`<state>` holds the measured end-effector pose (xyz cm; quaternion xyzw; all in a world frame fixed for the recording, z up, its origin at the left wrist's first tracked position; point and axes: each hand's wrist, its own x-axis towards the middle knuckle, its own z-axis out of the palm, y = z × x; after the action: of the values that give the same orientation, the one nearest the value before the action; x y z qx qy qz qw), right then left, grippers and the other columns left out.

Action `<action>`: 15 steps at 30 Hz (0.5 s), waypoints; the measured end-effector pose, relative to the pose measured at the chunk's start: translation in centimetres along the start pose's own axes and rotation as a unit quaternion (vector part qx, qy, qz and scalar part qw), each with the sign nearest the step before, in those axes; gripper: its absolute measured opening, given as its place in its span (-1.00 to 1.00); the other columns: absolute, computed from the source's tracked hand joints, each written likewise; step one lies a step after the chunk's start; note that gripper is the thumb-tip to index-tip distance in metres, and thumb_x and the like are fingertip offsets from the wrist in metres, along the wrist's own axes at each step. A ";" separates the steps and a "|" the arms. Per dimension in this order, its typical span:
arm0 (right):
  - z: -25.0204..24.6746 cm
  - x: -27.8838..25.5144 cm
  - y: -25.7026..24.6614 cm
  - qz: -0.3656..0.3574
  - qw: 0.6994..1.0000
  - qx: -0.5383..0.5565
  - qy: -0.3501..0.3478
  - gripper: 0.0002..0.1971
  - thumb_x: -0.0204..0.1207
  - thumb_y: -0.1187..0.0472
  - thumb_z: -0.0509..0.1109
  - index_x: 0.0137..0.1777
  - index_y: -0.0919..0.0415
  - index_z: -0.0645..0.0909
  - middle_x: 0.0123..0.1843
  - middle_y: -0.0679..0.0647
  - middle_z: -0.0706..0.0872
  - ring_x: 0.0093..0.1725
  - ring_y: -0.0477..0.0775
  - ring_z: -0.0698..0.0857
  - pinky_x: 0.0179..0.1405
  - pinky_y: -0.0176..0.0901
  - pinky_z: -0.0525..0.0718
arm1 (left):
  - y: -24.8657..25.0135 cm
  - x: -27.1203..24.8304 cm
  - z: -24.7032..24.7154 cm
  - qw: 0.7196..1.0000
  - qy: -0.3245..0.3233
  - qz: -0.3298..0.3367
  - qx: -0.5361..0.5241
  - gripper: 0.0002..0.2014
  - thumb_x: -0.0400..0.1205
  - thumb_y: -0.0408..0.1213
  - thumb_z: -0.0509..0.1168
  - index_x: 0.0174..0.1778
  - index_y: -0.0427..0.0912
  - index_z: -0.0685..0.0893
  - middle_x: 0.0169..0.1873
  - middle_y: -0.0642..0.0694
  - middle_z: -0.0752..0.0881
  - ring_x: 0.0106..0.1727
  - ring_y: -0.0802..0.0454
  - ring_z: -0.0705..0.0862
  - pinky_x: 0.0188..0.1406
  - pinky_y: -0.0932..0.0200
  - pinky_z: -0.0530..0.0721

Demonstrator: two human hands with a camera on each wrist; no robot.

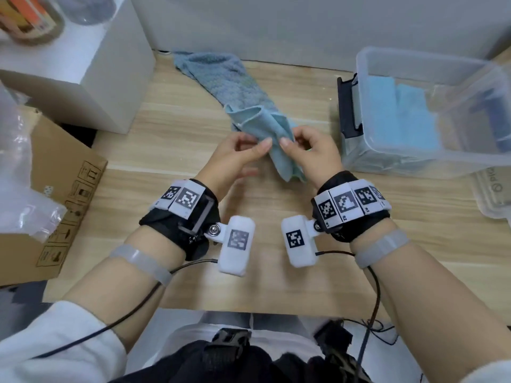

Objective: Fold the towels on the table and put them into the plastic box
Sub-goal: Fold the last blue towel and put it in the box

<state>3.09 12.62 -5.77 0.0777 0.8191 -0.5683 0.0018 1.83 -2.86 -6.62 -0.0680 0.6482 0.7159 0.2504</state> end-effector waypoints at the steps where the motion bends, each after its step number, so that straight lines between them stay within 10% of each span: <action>1: -0.2 -0.3 -1.2 -0.013 1.000 0.015 -0.017 -0.93 0.47 0.33 0.40 -0.19 0.21 0.57 -0.38 -0.02 0.47 -0.41 -0.27 0.41 -0.35 -0.46 0.39 | 1.0 -0.4 0.4 1.000 -0.016 0.024 0.003 -0.68 0.51 -0.13 0.40 0.13 -0.10 0.55 -0.04 0.07 0.66 0.01 0.19 0.68 -0.08 0.19 0.67; 8: -1.9 -1.6 -5.5 -0.077 0.995 0.004 -0.065 -0.81 0.36 0.06 0.41 -0.23 0.20 0.64 -0.35 0.08 0.60 -0.33 -0.09 0.52 -0.27 -0.23 0.52 | 6.0 -3.0 1.9 0.991 -0.008 0.137 0.011 -0.84 0.58 -0.28 0.32 0.03 -0.22 0.67 -0.13 -0.06 0.76 -0.15 0.15 0.75 -0.18 0.29 0.68; 15: -4.1 -1.8 -6.6 -0.064 0.988 0.134 0.037 -0.71 0.58 0.25 0.28 -0.40 0.11 0.51 -0.62 -0.18 0.58 -0.55 -0.20 0.50 -0.53 -0.32 0.52 | 6.9 -3.6 0.5 0.975 0.112 0.189 0.024 -0.90 0.49 -0.26 0.44 -0.17 -0.21 0.73 -0.28 -0.01 0.79 -0.23 0.09 0.73 -0.21 0.20 0.68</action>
<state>4.34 13.90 1.99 0.0455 0.7382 -0.6689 -0.0751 1.94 -3.61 1.15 -0.0181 0.6903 0.7223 0.0381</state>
